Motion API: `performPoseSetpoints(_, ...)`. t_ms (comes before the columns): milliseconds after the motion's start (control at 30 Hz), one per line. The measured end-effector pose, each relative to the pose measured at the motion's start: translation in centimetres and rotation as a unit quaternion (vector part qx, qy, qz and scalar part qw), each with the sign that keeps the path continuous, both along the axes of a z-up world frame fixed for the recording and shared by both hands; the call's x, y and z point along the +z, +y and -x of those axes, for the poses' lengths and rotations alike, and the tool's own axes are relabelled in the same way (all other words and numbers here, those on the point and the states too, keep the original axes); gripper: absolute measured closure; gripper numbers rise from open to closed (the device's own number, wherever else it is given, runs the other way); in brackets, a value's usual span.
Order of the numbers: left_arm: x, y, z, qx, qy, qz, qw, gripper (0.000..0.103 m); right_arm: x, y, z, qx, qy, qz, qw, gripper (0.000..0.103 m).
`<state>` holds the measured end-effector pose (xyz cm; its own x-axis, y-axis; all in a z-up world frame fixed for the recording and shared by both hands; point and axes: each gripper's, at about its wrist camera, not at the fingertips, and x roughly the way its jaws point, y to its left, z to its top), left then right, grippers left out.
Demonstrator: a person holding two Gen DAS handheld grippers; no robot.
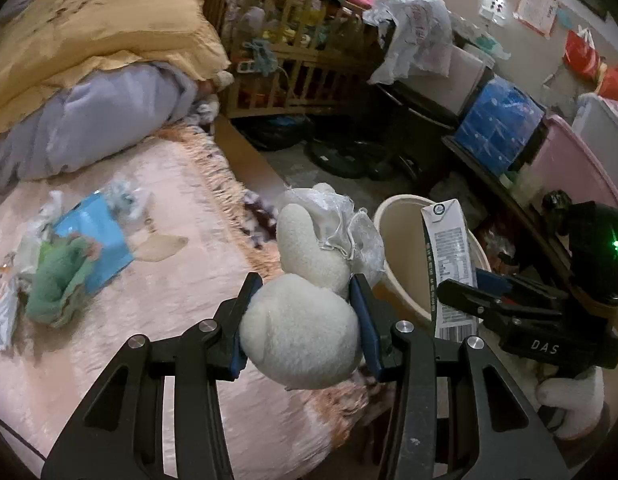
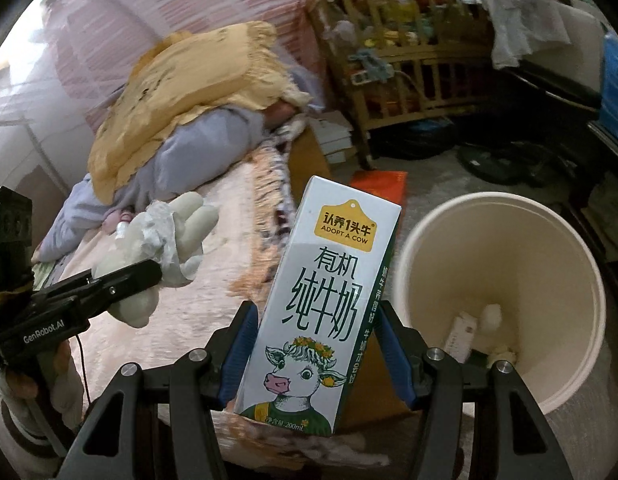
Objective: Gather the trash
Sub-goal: 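Carry both items over the white bucket and open both tools to drop them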
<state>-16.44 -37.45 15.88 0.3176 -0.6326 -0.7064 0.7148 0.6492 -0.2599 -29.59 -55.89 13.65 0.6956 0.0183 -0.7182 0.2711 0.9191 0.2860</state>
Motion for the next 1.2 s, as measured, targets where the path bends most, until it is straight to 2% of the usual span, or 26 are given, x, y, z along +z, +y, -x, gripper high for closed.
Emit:
performPoseSetpoints(233,-0.2,-3.8,0.9,-0.028,0.001,-0.003,0.9996,0.060,-0.2,-3.3,1.7,-0.034,0.004,0.010,0.999,0.045)
performPoseSetpoints(433,-0.7,-6.8,1.2,-0.054,0.039,0.012,0.9977,0.060,-1.0,-6.1,2.6,-0.067,0.013,0.010,0.998,0.045)
performPoseSetpoints(567,-1.2,-9.0,1.8,-0.066,0.049,0.011,0.9965,0.060,-1.9,-8.0,2.8,-0.092,0.021,0.010,0.996,0.045)
performPoseSetpoints(1067,-3.8,-15.7,1.9,-0.084,0.068,0.003,0.9942,0.060,-4.5,-12.4,4.5,-0.155,0.038,0.006,0.987,0.045)
performPoseSetpoints(1200,-4.3,-16.6,1.8,-0.092,0.079,0.014,0.9926,0.058,-4.5,-12.9,4.8,-0.168,0.037,0.007,0.985,0.045)
